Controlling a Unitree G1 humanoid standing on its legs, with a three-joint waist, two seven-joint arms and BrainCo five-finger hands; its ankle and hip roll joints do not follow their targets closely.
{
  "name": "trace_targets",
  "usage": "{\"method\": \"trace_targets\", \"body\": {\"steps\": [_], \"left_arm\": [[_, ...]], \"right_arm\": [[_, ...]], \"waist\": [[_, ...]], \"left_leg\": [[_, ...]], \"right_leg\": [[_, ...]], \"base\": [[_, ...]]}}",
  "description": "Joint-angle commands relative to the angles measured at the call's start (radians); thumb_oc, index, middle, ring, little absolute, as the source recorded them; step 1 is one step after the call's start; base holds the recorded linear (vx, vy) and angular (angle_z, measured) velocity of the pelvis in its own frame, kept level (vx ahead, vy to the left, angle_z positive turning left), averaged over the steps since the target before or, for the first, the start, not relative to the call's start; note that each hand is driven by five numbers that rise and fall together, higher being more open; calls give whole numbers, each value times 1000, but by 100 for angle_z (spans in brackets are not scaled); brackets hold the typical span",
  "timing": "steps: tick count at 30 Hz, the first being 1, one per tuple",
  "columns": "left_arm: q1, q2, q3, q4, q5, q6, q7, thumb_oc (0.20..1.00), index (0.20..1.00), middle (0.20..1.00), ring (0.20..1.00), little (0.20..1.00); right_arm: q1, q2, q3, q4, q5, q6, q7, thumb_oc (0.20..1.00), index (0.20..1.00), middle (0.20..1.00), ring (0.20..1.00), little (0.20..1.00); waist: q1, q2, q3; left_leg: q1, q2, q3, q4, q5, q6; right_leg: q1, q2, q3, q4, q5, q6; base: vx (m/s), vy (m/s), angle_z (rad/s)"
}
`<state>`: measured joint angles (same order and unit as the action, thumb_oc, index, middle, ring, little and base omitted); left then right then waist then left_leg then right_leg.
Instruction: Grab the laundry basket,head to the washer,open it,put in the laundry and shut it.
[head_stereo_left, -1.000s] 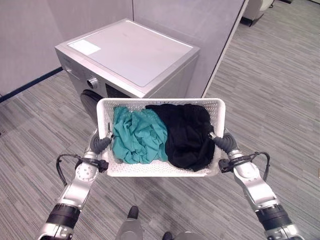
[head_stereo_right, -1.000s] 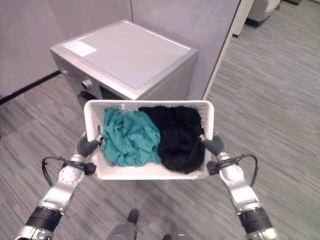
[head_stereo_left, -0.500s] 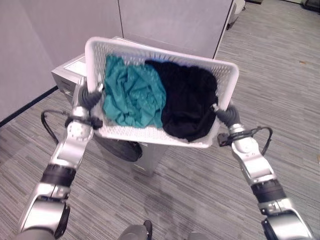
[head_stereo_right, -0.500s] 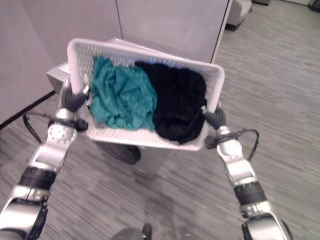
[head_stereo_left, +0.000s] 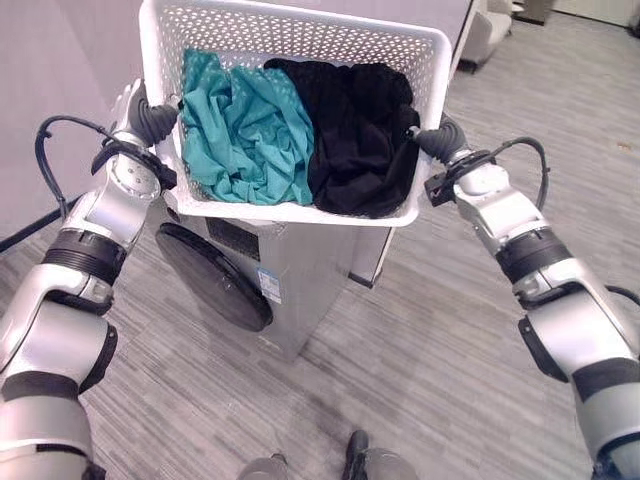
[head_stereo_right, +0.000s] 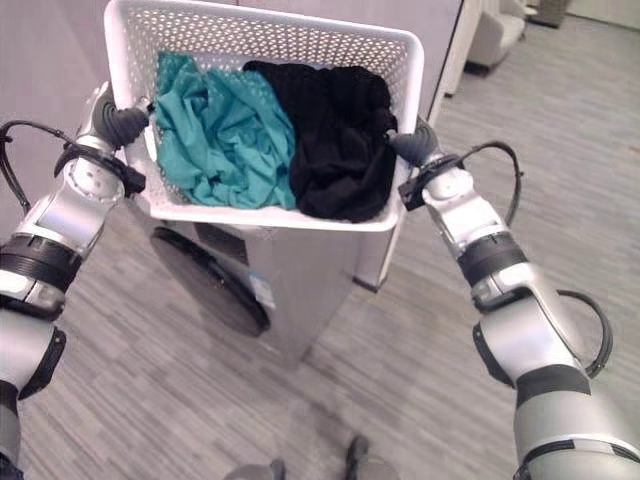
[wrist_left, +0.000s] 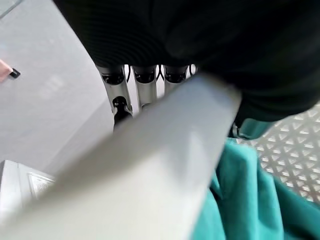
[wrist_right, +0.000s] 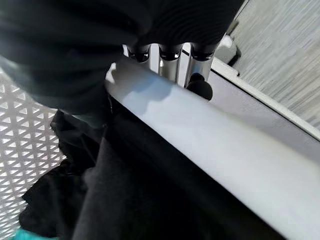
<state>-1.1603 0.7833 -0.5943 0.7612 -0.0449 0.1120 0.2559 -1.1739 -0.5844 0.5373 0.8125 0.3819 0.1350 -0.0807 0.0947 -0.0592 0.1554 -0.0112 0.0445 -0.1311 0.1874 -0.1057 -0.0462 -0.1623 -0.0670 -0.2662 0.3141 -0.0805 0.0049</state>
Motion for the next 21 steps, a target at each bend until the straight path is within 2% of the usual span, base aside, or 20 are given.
{"method": "trace_targets", "body": {"steps": [1, 2, 4, 5, 7, 9, 11, 12, 13, 14, 15, 16, 17, 18, 19, 20, 21], "left_arm": [[-185, 6, -69, 78, 26, -30, 25, 200, 200, 200, 200, 200], [-243, -44, -111, 138, 16, -33, 17, 200, 200, 200, 200, 200], [-291, -84, -155, 180, 15, -35, 12, 200, 200, 200, 200, 200], [-308, -107, -176, 196, 18, -32, 7, 200, 200, 200, 200, 200], [-349, -131, -217, 237, 20, -24, -6, 200, 200, 200, 200, 200], [-389, -160, -262, 285, 18, -25, -6, 200, 200, 200, 200, 200], [-425, -187, -300, 341, 17, -27, -10, 200, 200, 200, 200, 200], [-437, -194, -313, 364, 14, -28, -11, 200, 200, 200, 200, 200], [-439, -195, -315, 367, 13, -29, -11, 200, 200, 200, 200, 200], [-459, -203, -346, 403, 14, -35, -11, 200, 200, 200, 200, 200], [-459, -203, -347, 404, 14, -35, -11, 200, 200, 200, 200, 200], [-470, -205, -361, 426, 13, -38, -14, 200, 200, 200, 200, 200], [-480, -214, -376, 450, 15, -43, -18, 200, 200, 200, 200, 200], [-480, -219, -383, 465, 14, -49, -19, 200, 200, 200, 200, 200], [-479, -223, -389, 475, 14, -54, -20, 200, 200, 200, 200, 200], [-479, -224, -394, 486, 11, -56, -20, 200, 200, 200, 200, 200], [-479, -224, -394, 487, 11, -56, -20, 200, 200, 200, 200, 200]], "right_arm": [[-194, -26, 109, 93, -46, -54, -30, 200, 200, 200, 200, 200], [-233, -14, 134, 156, -37, -56, -32, 200, 200, 200, 200, 200], [-251, -7, 141, 199, -17, -56, -43, 200, 200, 200, 200, 200], [-256, 1, 149, 221, -10, -55, -47, 200, 200, 200, 200, 200], [-260, 25, 159, 271, -10, -55, -44, 200, 200, 200, 200, 200], [-267, 53, 166, 323, -5, -53, -47, 200, 200, 200, 200, 200], [-280, 78, 180, 362, -1, -54, -44, 200, 200, 200, 200, 200], [-285, 88, 182, 376, -1, -54, -41, 200, 200, 200, 200, 200], [-286, 88, 182, 378, -1, -55, -41, 200, 200, 200, 200, 200], [-286, 100, 193, 400, 1, -59, -44, 200, 200, 200, 200, 200], [-286, 101, 193, 400, 1, -59, -44, 200, 200, 200, 200, 200], [-292, 105, 198, 415, -1, -60, -43, 200, 200, 200, 200, 200], [-292, 113, 206, 438, -5, -61, -38, 200, 200, 200, 200, 200], [-294, 114, 214, 445, -6, -63, -34, 200, 200, 200, 200, 200], [-295, 118, 226, 454, -5, -62, -28, 200, 200, 200, 200, 200], [-299, 124, 231, 455, -6, -64, -23, 200, 200, 200, 200, 200], [-299, 124, 231, 456, -6, -64, -23, 200, 200, 200, 200, 200]], "waist": [[-10, -41, -56], [-9, -48, -47], [-14, -63, -38], [-17, -73, -38], [-11, -80, -39], [-10, -100, -40], [-11, -112, -48], [-12, -116, -50], [-12, -118, -49], [-9, -121, -54], [-11, -121, -58], [-5, -119, -58], [2, -106, -64], [8, -100, -65], [13, -92, -67], [25, -83, -68], [24, -84, -68]], "left_leg": [[-40, -40, 113, 300, -17, 8], [-98, -3, 130, 391, 6, 3], [-131, 77, 169, 428, 35, 8], [-133, 125, 183, 408, 49, 12], [-128, 186, 158, 369, 58, 1], [-120, 256, 138, 295, 122, -13], [-88, 314, 130, 167, 178, -25], [-74, 334, 125, 102, 211, -34], [-70, 333, 127, 93, 216, -35], [-77, 374, 124, -11, 294, -47], [-66, 375, 117, -17, 281, -57], [-79, 389, 114, -68, 319, -55], [-78, 395, 102, -156, 343, -76], [-94, 389, 90, -173, 352, -86], [-92, 380, 79, -204, 334, -90], [-99, 363, 41, -217, 323, -90], [-100, 362, 40, -216, 323, -90]], "right_leg": [[146, 18, -34, -212, 0, 52], [168, 38, -50, -232, -18, 27], [193, 55, -63, -242, -38, 7], [201, 57, -72, -241, -48, -2], [224, 73, -61, -242, -79, -4], [222, 69, -71, -227, -96, -7], [219, 63, -75, -213, -117, -6], [217, 63, -70, -208, -123, -6], [217, 62, -70, -208, -123, -7], [208, 57, -80, -199, -125, -9], [214, 60, -68, -196, -141, -5], [208, 56, -78, -194, -132, -6], [210, 60, -70, -188, -143, 1], [214, 55, -67, -185, -148, 7], [215, 49, -66, -182, -151, 12], [219, 43, -59, -179, -155, 16], [219, 43, -60, -179, -156, 16]], "base": [[48, -194, 111], [76, -187, 113], [117, -212, 87], [168, -144, 57], [187, -99, 56], [130, -37, 47], [130, 37, 24], [85, 45, 27], [66, 114, 21], [94, 75, 7], [75, 150, 4], [146, 193, 4], [130, 295, 11], [194, 322, 5], [141, 281, 8], [94, 194, -3], [160, 362, -12]]}}
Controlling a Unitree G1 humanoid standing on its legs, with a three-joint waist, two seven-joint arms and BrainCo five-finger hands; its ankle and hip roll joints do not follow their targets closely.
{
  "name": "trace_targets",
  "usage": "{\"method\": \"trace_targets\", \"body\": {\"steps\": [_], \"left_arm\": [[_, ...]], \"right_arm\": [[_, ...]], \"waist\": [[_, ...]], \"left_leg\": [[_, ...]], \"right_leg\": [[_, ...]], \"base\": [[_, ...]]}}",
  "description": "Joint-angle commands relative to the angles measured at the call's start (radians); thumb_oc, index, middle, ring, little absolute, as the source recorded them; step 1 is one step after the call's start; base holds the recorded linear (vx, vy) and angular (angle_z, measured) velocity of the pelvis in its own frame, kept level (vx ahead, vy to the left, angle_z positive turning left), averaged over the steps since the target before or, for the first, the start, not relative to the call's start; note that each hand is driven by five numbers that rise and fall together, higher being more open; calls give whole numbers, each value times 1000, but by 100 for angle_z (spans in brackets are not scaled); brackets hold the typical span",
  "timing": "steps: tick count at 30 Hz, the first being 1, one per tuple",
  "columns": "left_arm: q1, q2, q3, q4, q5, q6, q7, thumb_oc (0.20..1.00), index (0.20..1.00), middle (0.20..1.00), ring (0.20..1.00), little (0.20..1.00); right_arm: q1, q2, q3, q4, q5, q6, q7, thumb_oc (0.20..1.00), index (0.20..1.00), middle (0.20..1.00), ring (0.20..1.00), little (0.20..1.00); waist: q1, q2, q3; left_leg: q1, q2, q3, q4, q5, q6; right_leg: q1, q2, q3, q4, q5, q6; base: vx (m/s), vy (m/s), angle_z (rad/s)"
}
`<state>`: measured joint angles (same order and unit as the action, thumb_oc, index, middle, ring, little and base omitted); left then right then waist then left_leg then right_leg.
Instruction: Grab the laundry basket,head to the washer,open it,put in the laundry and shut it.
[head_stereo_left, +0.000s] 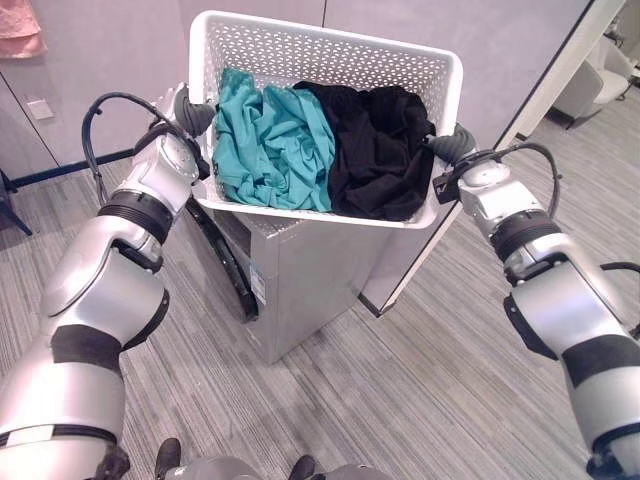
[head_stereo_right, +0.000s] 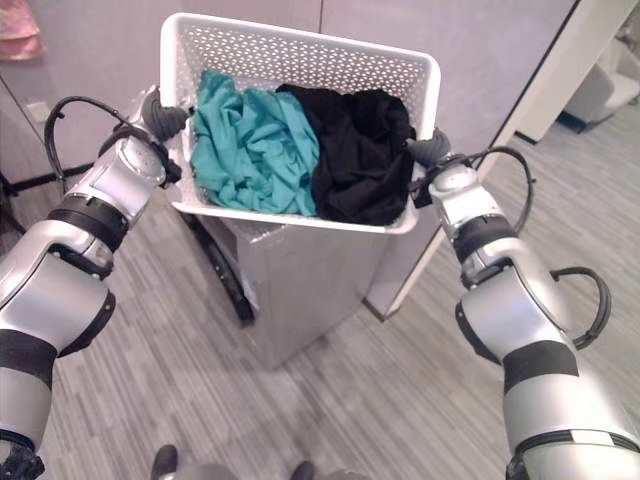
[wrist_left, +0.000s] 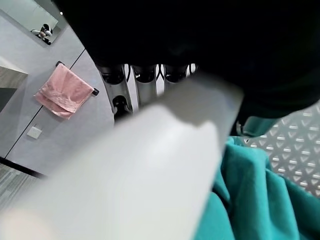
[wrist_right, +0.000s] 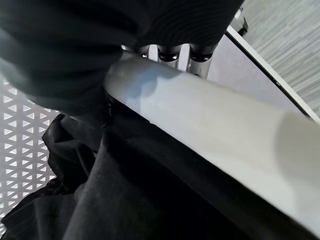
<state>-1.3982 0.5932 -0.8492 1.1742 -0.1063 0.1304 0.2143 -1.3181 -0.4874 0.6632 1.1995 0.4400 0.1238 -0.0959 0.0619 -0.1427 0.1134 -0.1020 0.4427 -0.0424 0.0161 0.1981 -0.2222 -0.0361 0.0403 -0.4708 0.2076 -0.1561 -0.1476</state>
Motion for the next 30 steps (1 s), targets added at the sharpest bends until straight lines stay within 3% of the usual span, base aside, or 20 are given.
{"method": "trace_targets", "body": {"steps": [1, 3, 4, 5, 6, 7, 8, 9, 10, 11, 15, 17, 20, 23, 26, 30], "left_arm": [[-244, -39, -154, 102, 75, -83, 21, 200, 200, 200, 200, 200], [-237, -51, -157, 118, 75, -87, 22, 200, 200, 200, 200, 200], [-230, -65, -156, 134, 77, -89, 19, 200, 200, 200, 200, 200], [-213, -72, -157, 136, 100, -96, 20, 200, 200, 200, 200, 200], [-204, -71, -158, 128, 99, -97, 14, 200, 200, 200, 200, 200], [-203, -71, -152, 146, 88, -98, 9, 200, 200, 200, 200, 200], [-203, -71, -153, 146, 88, -98, 9, 200, 200, 200, 200, 200], [-210, -75, -163, 147, 89, -94, 10, 200, 200, 200, 200, 200], [-210, -75, -163, 147, 89, -94, 10, 200, 200, 200, 200, 200], [-217, -58, -163, 150, 91, -86, 15, 200, 200, 200, 200, 200], [-222, -55, -157, 181, 110, -82, 10, 200, 200, 200, 200, 200], [-229, -59, -153, 196, 113, -83, 10, 200, 200, 200, 200, 200], [-237, -69, -137, 185, 110, -91, 23, 200, 200, 200, 200, 200], [-229, -75, -128, 187, 112, -91, 24, 200, 200, 200, 200, 200], [-196, -78, -115, 171, 104, -98, 28, 200, 200, 200, 200, 200], [-166, -80, -109, 174, 97, -94, 20, 200, 200, 200, 200, 200]], "right_arm": [[-164, 31, 115, 74, -63, -54, -2, 200, 200, 200, 200, 200], [-168, 36, 120, 87, -61, -51, 0, 200, 200, 200, 200, 200], [-171, 40, 120, 101, -63, -47, 10, 200, 200, 200, 200, 200], [-152, 40, 105, 102, -84, -33, 25, 200, 200, 200, 200, 200], [-146, 37, 106, 93, -98, -30, 29, 200, 200, 200, 200, 200], [-131, 42, 86, 102, -112, -23, 38, 200, 200, 200, 200, 200], [-131, 42, 85, 102, -113, -23, 38, 200, 200, 200, 200, 200], [-133, 50, 82, 113, -120, -13, 36, 200, 200, 200, 200, 200], [-133, 50, 82, 113, -120, -13, 36, 200, 200, 200, 200, 200], [-130, 60, 79, 124, -126, -13, 34, 200, 200, 200, 200, 200], [-157, 54, 77, 168, -110, -12, 36, 200, 200, 200, 200, 200], [-188, 29, 77, 203, -108, -7, 34, 200, 200, 200, 200, 200], [-198, -3, 65, 209, -109, -2, 34, 200, 200, 200, 200, 200], [-192, -19, 64, 196, -107, -2, 36, 200, 200, 200, 200, 200], [-189, -63, 95, 165, -117, 6, 59, 200, 200, 200, 200, 200], [-155, -68, 140, 154, -155, 5, 83, 200, 200, 200, 200, 200]], "waist": [[66, 22, -30], [62, 32, -29], [63, 48, -30], [56, 63, -32], [60, 68, -30], [58, 78, -35], [61, 75, -35], [64, 79, -30], [65, 78, -31], [62, 101, -16], [51, 114, -13], [28, 121, -5], [13, 113, 11], [-2, 92, 16], [-42, 64, -3], [-62, 42, -36]], "left_leg": [[-32, -69, -125, -60, 9, 76], [-46, -83, -141, -51, -4, 75], [-51, -108, -143, -35, -37, 80], [-60, -166, -122, 52, -124, 88], [-72, -219, -123, 126, -171, 105], [-57, -294, -107, 161, -222, 147], [-57, -298, -104, 163, -223, 150], [-39, -322, -78, 161, -233, 174], [-39, -322, -78, 160, -233, 174], [-4, -354, -37, 152, -246, 216], [52, -379, -10, 108, -242, 235], [78, -398, -16, 85, -261, 236], [83, -415, -27, 107, -296, 241], [93, -424, -19, 129, -324, 237], [117, -428, -54, 131, -340, 227], [153, -378, -77, 194, -354, 191]], "right_leg": [[97, -83, 154, -64, -82, 183], [98, -103, 152, -48, -84, 193], [104, -128, 152, -41, -77, 208], [118, -202, 160, -4, -65, 240], [121, -244, 175, 18, -34, 251], [104, -321, 192, 81, 69, 266], [102, -326, 196, 82, 70, 269], [83, -355, 212, 125, 128, 269], [82, -355, 212, 125, 128, 269], [16, -375, 225, 240, 178, 257], [-44, -339, 214, 206, 186, 271], [-62, -308, 242, 19, 195, 295], [-87, -294, 315, -137, 227, 313], [-82, -284, 279, -209, 250, 329], [-79, -219, 409, -154, 203, 320], [-29, -167, 355, -121, 140, 284]], "base": [[169, 421, -15], [142, 389, -8], [217, 644, -8], [287, 850, -6], [394, 1104, 2], [235, 671, 3], [221, 675, 1], [57, 221, -4], [143, 631, -5], [150, 575, -26], [182, 353, -53], [209, 104, -25], [171, 13, -8], [172, -55, 7], [251, -95, 17], [325, -220, 50]]}}
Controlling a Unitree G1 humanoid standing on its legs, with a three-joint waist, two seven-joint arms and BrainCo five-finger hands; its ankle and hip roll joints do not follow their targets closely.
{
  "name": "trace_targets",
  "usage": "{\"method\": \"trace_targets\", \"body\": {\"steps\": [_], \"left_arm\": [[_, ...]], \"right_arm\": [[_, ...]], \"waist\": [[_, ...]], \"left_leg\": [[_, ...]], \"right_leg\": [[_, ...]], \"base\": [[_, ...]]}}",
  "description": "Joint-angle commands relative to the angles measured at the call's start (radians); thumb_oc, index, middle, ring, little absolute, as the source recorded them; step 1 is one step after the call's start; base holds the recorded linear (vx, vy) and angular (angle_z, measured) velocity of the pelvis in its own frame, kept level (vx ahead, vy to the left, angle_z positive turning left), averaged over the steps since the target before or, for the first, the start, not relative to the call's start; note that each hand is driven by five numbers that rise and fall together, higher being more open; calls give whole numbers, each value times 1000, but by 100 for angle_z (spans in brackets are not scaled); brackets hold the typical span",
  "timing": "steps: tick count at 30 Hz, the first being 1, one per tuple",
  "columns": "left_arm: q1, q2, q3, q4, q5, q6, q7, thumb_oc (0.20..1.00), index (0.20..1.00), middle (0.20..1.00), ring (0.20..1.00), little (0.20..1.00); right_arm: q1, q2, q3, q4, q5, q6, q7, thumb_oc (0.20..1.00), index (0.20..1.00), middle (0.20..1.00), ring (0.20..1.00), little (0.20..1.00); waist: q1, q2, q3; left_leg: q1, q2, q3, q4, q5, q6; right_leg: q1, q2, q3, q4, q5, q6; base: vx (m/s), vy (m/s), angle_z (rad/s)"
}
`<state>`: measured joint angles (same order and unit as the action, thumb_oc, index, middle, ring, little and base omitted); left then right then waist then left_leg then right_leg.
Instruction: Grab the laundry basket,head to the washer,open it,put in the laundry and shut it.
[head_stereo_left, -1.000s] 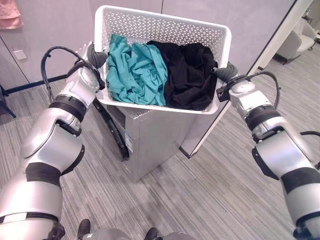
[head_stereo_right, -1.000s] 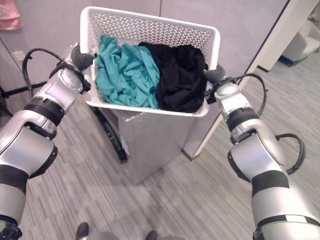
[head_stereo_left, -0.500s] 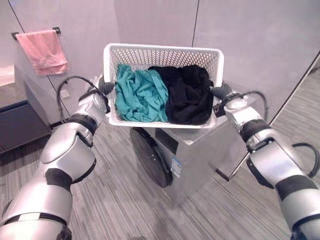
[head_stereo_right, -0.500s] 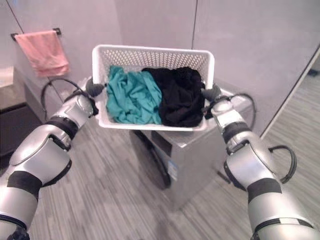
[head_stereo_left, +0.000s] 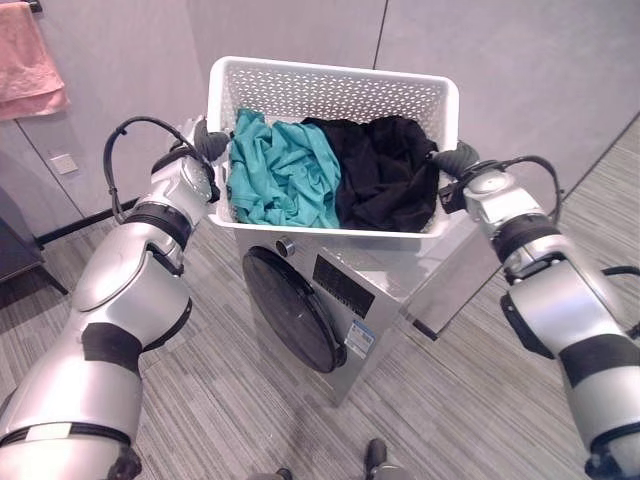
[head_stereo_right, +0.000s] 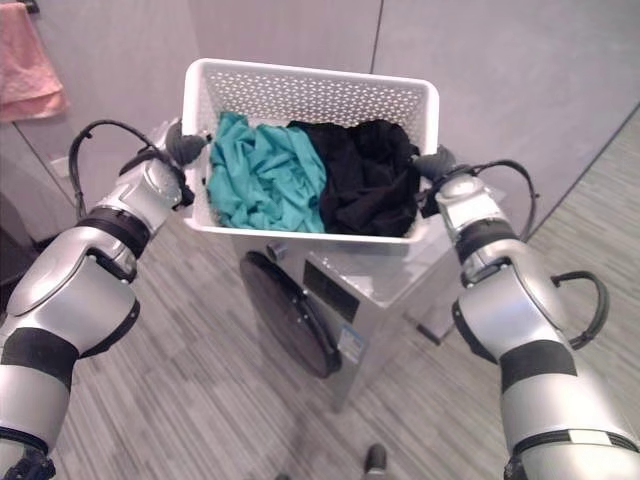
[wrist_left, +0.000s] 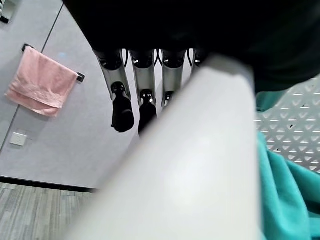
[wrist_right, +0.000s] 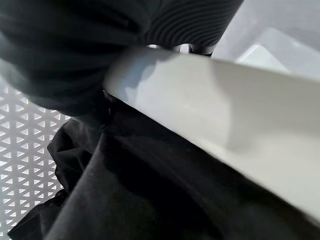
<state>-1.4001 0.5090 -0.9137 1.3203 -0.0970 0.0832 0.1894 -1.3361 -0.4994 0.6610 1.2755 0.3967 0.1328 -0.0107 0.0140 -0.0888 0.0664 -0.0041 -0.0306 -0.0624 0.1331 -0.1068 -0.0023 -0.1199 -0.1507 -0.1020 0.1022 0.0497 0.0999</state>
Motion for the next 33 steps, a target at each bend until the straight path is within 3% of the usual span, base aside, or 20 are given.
{"method": "trace_targets", "body": {"steps": [1, 3, 5, 6, 7, 8, 9, 18, 26, 30, 33], "left_arm": [[-174, 3, -50, 25, 84, -48, 43, 200, 200, 200, 200, 200], [-194, -1, -56, 17, 82, -43, 48, 200, 200, 200, 200, 200], [-206, -13, -57, 16, 78, -41, 52, 200, 200, 200, 200, 200], [-226, -32, -60, 21, 74, -39, 47, 448, 448, 448, 448, 448], [-225, -30, -66, 22, 76, -41, 44, 573, 573, 573, 573, 573], [-217, -36, -63, 30, 69, -38, 39, 1000, 1000, 1000, 1000, 1000], [-214, -38, -55, 46, 62, -40, 38, 1000, 1000, 1000, 1000, 1000], [-240, -52, -89, 84, 76, -20, 26, 1000, 1000, 1000, 1000, 1000], [-220, -35, -88, 102, 79, -12, 16, 1000, 1000, 1000, 1000, 1000], [-222, -6, -49, 70, 17, -29, 28, 1000, 1000, 1000, 1000, 1000], [-225, 60, 15, -11, -86, -71, 45, 1000, 1000, 1000, 1000, 1000]], "right_arm": [[-148, -60, 153, 80, -115, -6, -1, 200, 200, 200, 200, 200], [-170, -62, 166, 83, -107, -11, -13, 200, 200, 200, 200, 200], [-180, -61, 174, 83, -96, -12, -18, 200, 200, 200, 200, 200], [-180, -61, 178, 95, -89, -12, -14, 351, 351, 351, 351, 351], [-173, -66, 184, 110, -101, -13, -16, 533, 533, 533, 533, 533], [-166, -59, 191, 118, -113, -8, -10, 580, 580, 580, 580, 580], [-160, -53, 186, 130, -122, -9, -3, 1000, 1000, 1000, 1000, 1000], [-179, -27, 200, 187, -157, 31, 32, 1000, 1000, 1000, 1000, 1000], [-168, -19, 217, 188, -169, 35, 64, 1000, 1000, 1000, 1000, 1000], [-176, -63, 194, 136, -90, 16, 44, 1000, 1000, 1000, 1000, 1000], [-182, -144, 161, 30, 54, -22, 36, 1000, 1000, 1000, 1000, 1000]], "waist": [[-11, -28, 22], [-4, -42, 54], [-6, -48, 63], [-2, -58, 58], [4, -59, 60], [2, -47, 52], [1, -34, 41], [7, -11, 5], [9, -10, -24], [5, -10, -34], [9, -9, -42]], "left_leg": [[2, 105, -70, 197, -1, -46], [-109, 99, -96, 384, 27, -47], [-141, 103, -99, 374, 19, -44], [-159, 116, -86, 262, 3, -42], [-174, 126, -81, 207, 29, -47], [-144, 136, -76, 140, 27, -44], [-112, 148, -67, 70, 31, -44], [-43, 108, -13, 27, 14, -25], [31, 116, 14, -36, 7, -14], [54, 119, 19, -50, 3, -14], [78, 123, 23, -60, -4, -15]], "right_leg": [[68, 33, -14, -14, -74, 21], [84, 50, -17, -15, -85, -5], [87, 57, -16, -17, -96, -11], [100, 52, -21, -39, -103, -6], [105, 50, -28, -39, -106, -6], [102, 56, -21, -25, -112, -8], [109, 58, -18, -22, -121, -1], [119, 10, 7, -26, -103, 23], [138, 5, 7, -33, -103, 40], [147, 7, 9, -35, -107, 45], [159, 8, 11, -45, -109, 48]], "base": [[114, -253, 31], [-10, -172, 7], [26, -50, -26], [89, 5, -15], [137, 61, 8], [145, 125, 6], [169, 157, -13], [82, 120, -30], [60, 37, -8], [36, 10, -14], [44, 7, -4]]}}
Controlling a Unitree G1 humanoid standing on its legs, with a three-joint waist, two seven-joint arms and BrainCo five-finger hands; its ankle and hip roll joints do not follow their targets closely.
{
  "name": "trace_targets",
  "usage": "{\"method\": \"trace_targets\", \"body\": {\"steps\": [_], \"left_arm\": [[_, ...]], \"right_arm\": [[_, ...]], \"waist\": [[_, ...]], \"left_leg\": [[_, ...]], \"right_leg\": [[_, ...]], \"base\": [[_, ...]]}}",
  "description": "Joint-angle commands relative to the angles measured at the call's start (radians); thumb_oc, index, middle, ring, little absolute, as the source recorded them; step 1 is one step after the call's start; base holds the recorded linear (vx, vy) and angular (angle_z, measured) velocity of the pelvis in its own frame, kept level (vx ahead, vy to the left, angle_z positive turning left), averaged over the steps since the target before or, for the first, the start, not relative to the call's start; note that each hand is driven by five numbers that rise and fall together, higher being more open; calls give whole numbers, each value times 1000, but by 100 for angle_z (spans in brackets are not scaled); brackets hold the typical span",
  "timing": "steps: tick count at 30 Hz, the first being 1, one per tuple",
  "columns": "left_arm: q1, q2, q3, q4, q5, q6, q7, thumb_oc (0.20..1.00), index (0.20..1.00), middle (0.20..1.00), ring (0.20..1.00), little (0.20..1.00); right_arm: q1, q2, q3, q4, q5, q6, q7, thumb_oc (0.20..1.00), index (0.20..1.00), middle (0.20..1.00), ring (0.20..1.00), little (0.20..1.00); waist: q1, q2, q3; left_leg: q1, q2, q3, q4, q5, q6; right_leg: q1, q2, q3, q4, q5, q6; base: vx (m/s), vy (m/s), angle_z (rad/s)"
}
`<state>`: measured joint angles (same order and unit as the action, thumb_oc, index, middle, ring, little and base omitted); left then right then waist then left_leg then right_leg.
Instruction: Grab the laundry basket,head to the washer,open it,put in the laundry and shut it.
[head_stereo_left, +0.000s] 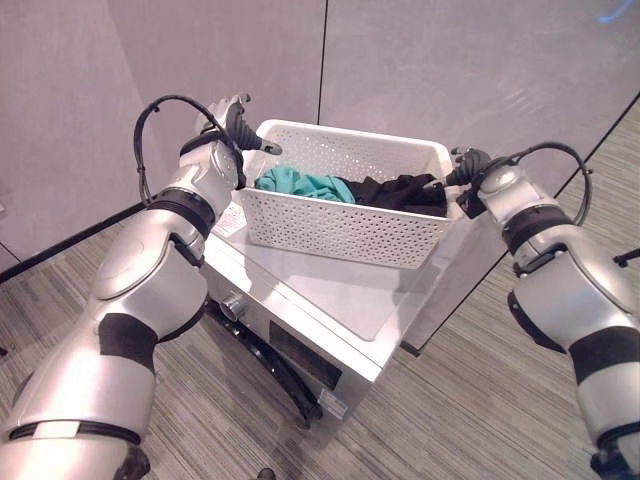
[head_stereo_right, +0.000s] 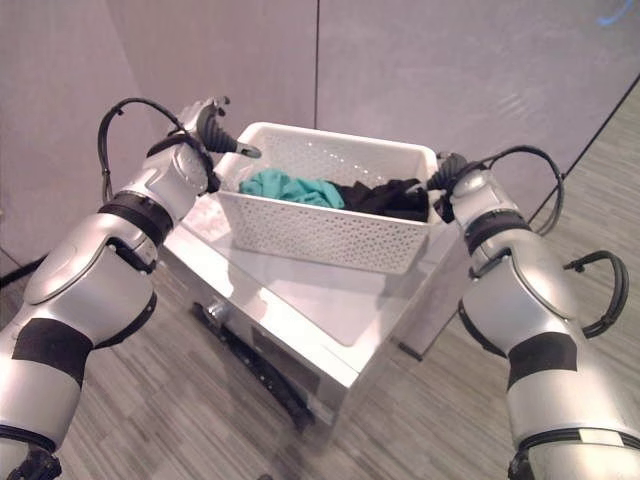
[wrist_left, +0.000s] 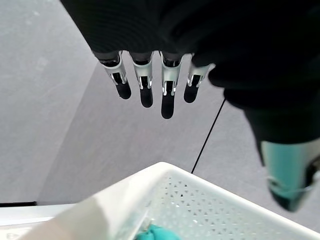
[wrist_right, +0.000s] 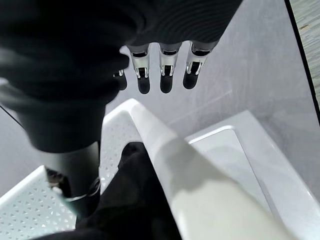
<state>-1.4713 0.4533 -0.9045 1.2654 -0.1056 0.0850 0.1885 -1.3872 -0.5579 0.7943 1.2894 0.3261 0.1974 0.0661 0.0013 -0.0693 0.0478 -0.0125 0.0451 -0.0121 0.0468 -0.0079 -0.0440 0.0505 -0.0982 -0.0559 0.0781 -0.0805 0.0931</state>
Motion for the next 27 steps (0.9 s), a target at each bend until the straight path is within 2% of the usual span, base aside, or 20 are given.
{"method": "trace_targets", "body": {"steps": [1, 2, 5, 6, 7, 9, 10, 11, 12, 13, 14, 15, 17, 18, 19, 21, 22, 24, 25, 27], "left_arm": [[-153, 116, 6, 43, -78, -72, 46, 1000, 1000, 1000, 1000, 1000], [-145, 177, 53, -47, -145, -96, 59, 1000, 1000, 1000, 1000, 1000], [-105, 322, 130, -224, -195, -127, 90, 1000, 1000, 1000, 1000, 1000], [-102, 323, 131, -227, -194, -125, 90, 1000, 1000, 1000, 1000, 1000], [-20, 456, 215, -392, -188, -142, 121, 1000, 1000, 1000, 1000, 1000], [80, 579, 308, -506, -163, -156, 135, 1000, 1000, 1000, 1000, 1000], [88, 579, 311, -512, -161, -154, 136, 1000, 1000, 1000, 1000, 1000], [169, 648, 379, -568, -140, -155, 148, 1000, 1000, 1000, 1000, 1000], [388, 767, 570, -673, -98, -158, 162, 1000, 1000, 1000, 1000, 1000], [406, 765, 583, -684, -94, -155, 162, 1000, 1000, 1000, 1000, 1000], [724, 812, 859, -777, -63, -157, 170, 1000, 1000, 1000, 1000, 1000], [860, 815, 972, -798, -49, -157, 171, 1000, 1000, 1000, 1000, 1000], [1205, 759, 1258, -847, -23, -149, 177, 1000, 1000, 1000, 1000, 1000], [1472, 654, 1478, -864, -12, -141, 184, 1000, 1000, 1000, 1000, 1000], [1495, 647, 1497, -878, -11, -139, 180, 1000, 1000, 1000, 1000, 1000], [1681, 493, 1608, -860, -13, -130, 179, 1000, 1000, 1000, 1000, 1000], [1732, 433, 1631, -865, -20, -132, 174, 1000, 1000, 1000, 1000, 1000], [1811, 306, 1635, -848, -40, -146, 154, 1000, 1000, 1000, 1000, 1000], [1829, 247, 1610, -822, -59, -156, 138, 1000, 1000, 1000, 1000, 1000], [1845, 149, 1539, -762, -133, -171, 105, 1000, 1000, 1000, 1000, 1000]], "right_arm": [[-131, -86, 29, 16, 125, -87, -42, 1000, 1000, 1000, 1000, 1000], [-134, -151, 3, -61, 201, -111, -51, 1000, 1000, 1000, 1000, 1000], [-92, -293, -48, -214, 255, -150, -71, 1000, 1000, 1000, 1000, 1000], [-89, -294, -49, -217, 255, -149, -72, 1000, 1000, 1000, 1000, 1000], [9, -409, -131, -364, 252, -172, -91, 1000, 1000, 1000, 1000, 1000], [145, -512, -249, -520, 246, -201, -94, 1000, 1000, 1000, 1000, 1000], [157, -513, -256, -527, 244, -199, -96, 1000, 1000, 1000, 1000, 1000], [267, -561, -348, -602, 235, -209, -98, 1000, 1000, 1000, 1000, 1000], [534, -626, -583, -730, 198, -233, -98, 1000, 1000, 1000, 1000, 1000], [554, -627, -596, -741, 195, -230, -98, 1000, 1000, 1000, 1000, 1000], [866, -622, -862, -846, 165, -248, -90, 1000, 1000, 1000, 1000, 1000], [977, -605, -960, -866, 156, -257, -86, 1000, 1000, 1000, 1000, 1000], [1204, -545, -1142, -930, 120, -259, -80, 1000, 1000, 1000, 1000, 1000], [1384, -456, -1283, -984, 67, -255, -85, 1000, 1000, 1000, 1000, 1000], [1392, -452, -1285, -996, 65, -251, -84, 1000, 1000, 1000, 1000, 1000], [1538, -332, -1375, -1057, -1, -237, -98, 1000, 1000, 1000, 1000, 1000], [1582, -282, -1393, -1083, -24, -228, -93, 1000, 1000, 1000, 1000, 1000], [1662, -179, -1401, -1087, -62, -221, -97, 1000, 1000, 1000, 1000, 1000], [1693, -114, -1381, -1074, -74, -218, -92, 1000, 1000, 1000, 1000, 1000], [1723, -37, -1325, -1027, -82, -212, -91, 1000, 1000, 1000, 1000, 1000]], "waist": [[22, -28, -22], [21, -28, -25], [20, -27, -33], [21, -26, -34], [20, -23, -38], [18, -17, -40], [19, -17, -43], [17, -14, -46], [15, -11, -47], [17, -9, -50], [20, -7, -52], [25, -11, -47], [31, -5, -45], [26, 4, -40], [22, 6, -45], [12, 13, -32], [8, 16, -37], [6, 17, -20], [5, 17, -20], [6, 13, -9]], "left_leg": [[88, 47, -27, 26, -103, 26], [94, 51, -25, 20, -105, 24], [95, 51, -18, 10, -99, 23], [96, 51, -18, 9, -99, 23], [101, 53, -14, 4, -101, 23], [103, 53, -11, 0, -100, 23], [107, 55, -11, -1, -103, 23], [110, 55, -10, -3, -105, 24], [110, 51, -9, -4, -104, 26], [115, 53, -9, -5, -110, 26], [117, 53, -9, -8, -114, 28], [112, 52, -9, -7, -108, 28], [113, 51, -8, -9, -110, 29], [113, 51, -6, -13, -113, 30], [117, 53, -6, -14, -118, 30], [116, 53, -5, -17, -119, 31], [119, 54, -6, -22, -128, 33], [110, 54, -4, -17, -127, 34], [103, 54, -8, -16, -129, 34], [91, 53, -10, -13, -127, 34]], "right_leg": [[-10, -44, -35, -21, 21, 54], [-3, -45, -34, -29, 21, 55], [-4, -49, -35, -48, 31, 57], [-3, -49, -34, -49, 32, 57], [3, -52, -37, -62, 35, 59], [5, -55, -35, -72, 38, 59], [9, -54, -35, -72, 35, 59], [12, -55, -34, -76, 35, 59], [12, -59, -32, -80, 38, 59], [17, -57, -33, -80, 33, 59], [20, -59, -33, -86, 31, 58], [18, -61, -32, -87, 35, 57], [21, -63, -33, -93, 35, 55], [22, -64, -31, -103, 35, 53], [26, -63, -32, -104, 31, 54], [28, -62, -32, -113, 35, 51], [30, -60, -31, -120, 28, 51], [27, -60, -34, -123, 33, 44], [24, -60, -36, -127, 31, 43], [19, -61, -39, -128, 32, 38]], "base": [[35, -1, -9], [10, 1, -14], [12, 0, -11], [25, -6, -4], [31, -6, -5], [36, -1, -4], [46, 5, -7], [59, 8, -8], [68, 8, -9], [83, 9, -4], [53, -2, -4], [48, -7, -3], [35, -15, -11], [53, -11, -20], [77, -11, -21], [27, -14, -5], [0, 0, 0], [-12, -23, -7], [-55, -28, -3], [-46, -34, 1]]}}
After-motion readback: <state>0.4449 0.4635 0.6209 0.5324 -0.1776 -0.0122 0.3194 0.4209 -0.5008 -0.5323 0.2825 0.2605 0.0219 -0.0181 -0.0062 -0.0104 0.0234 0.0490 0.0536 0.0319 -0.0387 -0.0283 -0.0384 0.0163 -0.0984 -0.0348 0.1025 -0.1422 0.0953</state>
